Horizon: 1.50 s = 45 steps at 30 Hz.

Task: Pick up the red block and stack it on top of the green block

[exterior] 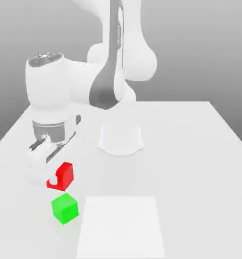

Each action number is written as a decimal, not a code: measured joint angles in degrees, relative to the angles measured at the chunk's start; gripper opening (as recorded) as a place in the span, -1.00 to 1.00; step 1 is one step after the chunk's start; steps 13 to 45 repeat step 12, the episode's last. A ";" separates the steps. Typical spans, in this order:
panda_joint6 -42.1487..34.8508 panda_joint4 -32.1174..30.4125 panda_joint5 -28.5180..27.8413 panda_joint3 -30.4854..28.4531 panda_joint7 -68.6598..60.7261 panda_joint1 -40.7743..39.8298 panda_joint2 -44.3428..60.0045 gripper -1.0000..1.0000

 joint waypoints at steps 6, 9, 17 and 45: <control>5.50 0.22 -3.28 -0.42 2.37 -0.23 5.80 -1.00; 8.70 0.08 -4.70 -0.99 3.35 0.19 9.12 -1.00; 9.26 0.04 -4.93 -1.08 3.51 0.25 9.69 1.00; 9.26 0.04 -4.93 -1.08 3.51 0.25 9.69 1.00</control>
